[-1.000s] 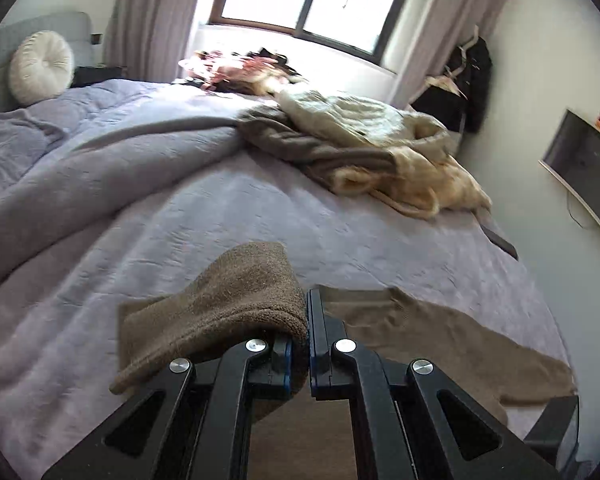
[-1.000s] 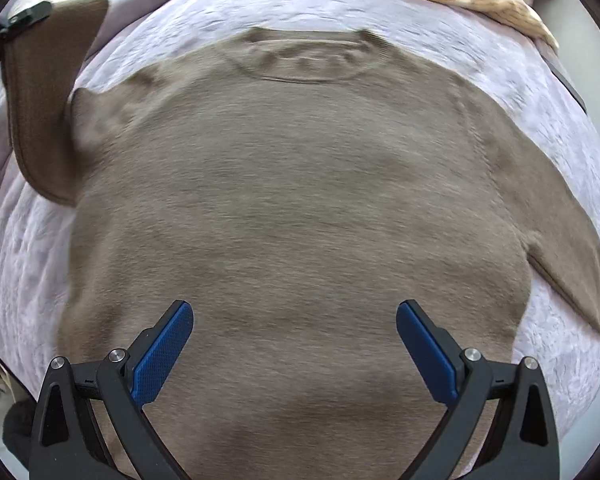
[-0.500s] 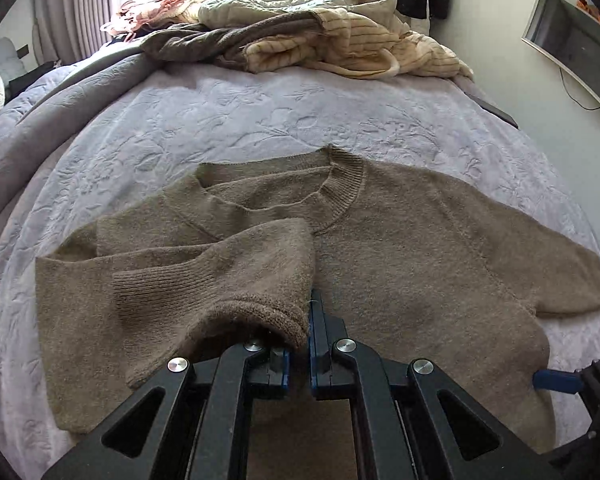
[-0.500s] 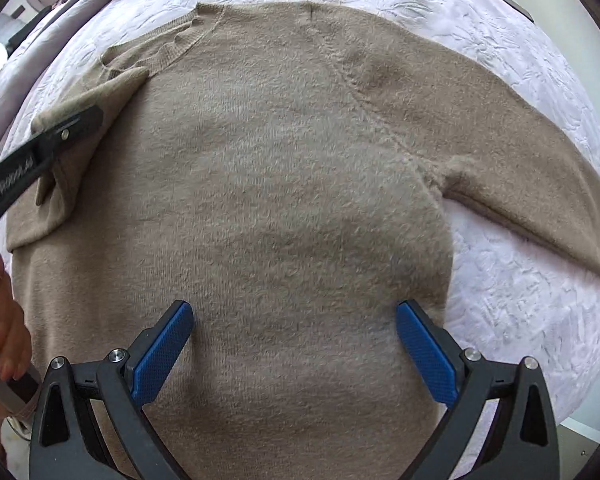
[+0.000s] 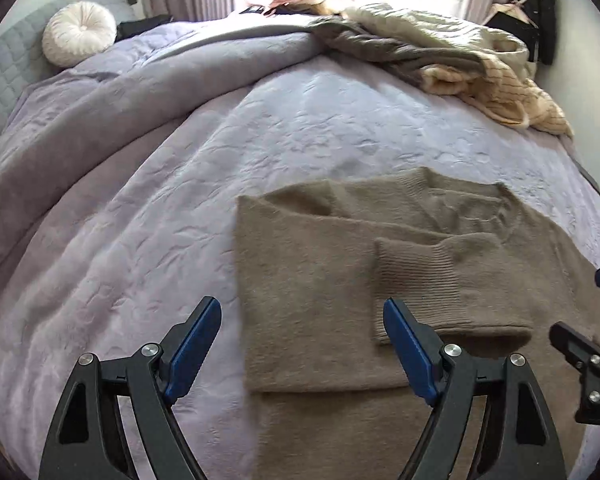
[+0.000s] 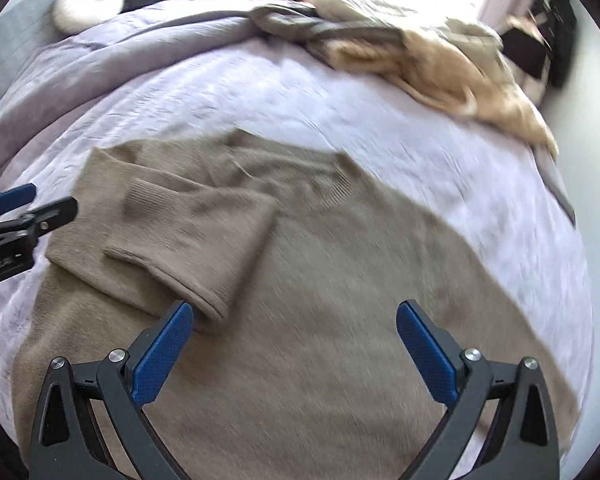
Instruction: Fold small clothes
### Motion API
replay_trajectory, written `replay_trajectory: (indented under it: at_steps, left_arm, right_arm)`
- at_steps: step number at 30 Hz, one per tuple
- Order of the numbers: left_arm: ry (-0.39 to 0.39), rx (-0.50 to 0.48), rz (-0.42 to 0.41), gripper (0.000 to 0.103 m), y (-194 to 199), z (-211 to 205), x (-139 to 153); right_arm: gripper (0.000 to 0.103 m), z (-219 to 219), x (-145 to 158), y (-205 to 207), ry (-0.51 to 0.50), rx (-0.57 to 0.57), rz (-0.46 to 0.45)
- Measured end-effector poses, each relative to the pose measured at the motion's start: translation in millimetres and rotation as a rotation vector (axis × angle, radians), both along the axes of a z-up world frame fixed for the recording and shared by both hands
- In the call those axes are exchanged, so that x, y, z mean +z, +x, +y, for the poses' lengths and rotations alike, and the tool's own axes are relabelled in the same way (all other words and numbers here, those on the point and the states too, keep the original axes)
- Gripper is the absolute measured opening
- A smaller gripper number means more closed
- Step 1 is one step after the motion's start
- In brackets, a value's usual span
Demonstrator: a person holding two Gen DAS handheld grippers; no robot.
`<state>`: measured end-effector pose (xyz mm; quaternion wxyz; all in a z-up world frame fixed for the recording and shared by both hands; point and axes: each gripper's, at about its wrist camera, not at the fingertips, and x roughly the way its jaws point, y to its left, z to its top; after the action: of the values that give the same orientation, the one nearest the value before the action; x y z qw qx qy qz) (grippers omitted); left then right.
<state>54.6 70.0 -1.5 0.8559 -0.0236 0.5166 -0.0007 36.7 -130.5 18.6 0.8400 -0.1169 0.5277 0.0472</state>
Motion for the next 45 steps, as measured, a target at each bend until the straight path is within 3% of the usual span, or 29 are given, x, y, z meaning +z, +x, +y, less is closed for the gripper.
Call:
replay_trajectory:
  at_steps: [3,7,9,10,11,14,18,21,22,25,29,32,35,40,41,43,44,45]
  left_arm:
    - [0.005,0.060,0.075,0.083,9.7,27.1,-22.3]
    - [-0.064,0.109,0.148,0.083,20.9,47.0,-47.7]
    - [-0.055,0.107,0.159,0.083,22.7,45.4,-58.6]
    - [-0.045,0.107,0.159,0.083,22.3,43.4,-61.3]
    - [-0.036,0.108,0.154,0.083,21.6,41.3,-62.8]
    - [-0.013,0.099,0.136,0.084,18.6,36.5,-64.2]
    - [-0.021,0.102,0.137,0.085,18.6,35.4,-63.9]
    - [-0.018,0.098,0.137,0.085,18.2,33.3,-65.2]
    - [-0.013,0.096,0.137,0.085,18.6,32.2,-65.7]
    - [-0.009,0.095,0.145,0.085,22.3,32.0,-65.3]
    - [-0.069,0.062,0.149,0.085,40.9,34.2,-56.6]
    - [-0.149,0.019,0.171,0.085,63.7,35.7,-53.2]
    - [-0.220,0.002,0.217,0.085,90.6,39.8,-59.0]
    - [-0.320,0.036,0.237,0.084,112.2,56.0,-66.5]
    - [-0.327,0.030,0.234,0.080,115.0,57.0,-66.2]
    - [-0.303,0.009,0.246,0.058,117.6,54.7,-68.1]
    - [-0.295,-0.005,0.254,0.054,117.2,54.9,-69.3]
    - [-0.303,-0.023,0.251,0.043,116.0,55.7,-69.1]
  right_arm:
    - [0.102,32.9,-0.1,8.9,-0.019,0.133,-0.023]
    - [0.097,83.5,-34.8,12.9,-0.194,0.326,-0.026]
    - [0.073,98.6,-57.3,18.2,-0.290,0.381,-0.007]
    - [0.031,101.5,-65.8,22.6,-0.298,0.396,0.017]
    - [0.012,99.0,-67.9,27.8,-0.259,0.391,0.047]
    - [0.012,59.3,-40.6,38.6,-0.066,0.193,-0.010]
    - [0.012,-44.0,-14.9,32.2,0.294,-0.185,-0.074]
    - [0.026,-124.8,-35.6,15.4,0.522,-0.488,-0.017]
    - [0.038,-143.8,-47.1,10.1,0.573,-0.559,0.028]
    - [0.040,-186.0,-72.2,-14.2,0.726,-0.731,0.080]
    - [0.045,-188.5,-64.8,-28.2,0.770,-0.745,0.079]
    - [0.047,-170.4,-64.5,-25.2,0.889,-0.686,0.124]
    - [0.047,-124.9,-72.8,-14.1,1.015,-0.578,0.227]
    - [0.047,-1.2,-100.2,-0.8,1.205,-0.405,0.431]
    - [0.047,22.7,-107.4,0.7,1.240,-0.390,0.464]
    - [0.047,64.3,-118.6,7.2,1.267,-0.370,0.494]
    - [0.047,78.3,-123.1,10.6,1.269,-0.369,0.491]
    - [0.047,87.9,-127.1,12.2,1.264,-0.380,0.488]
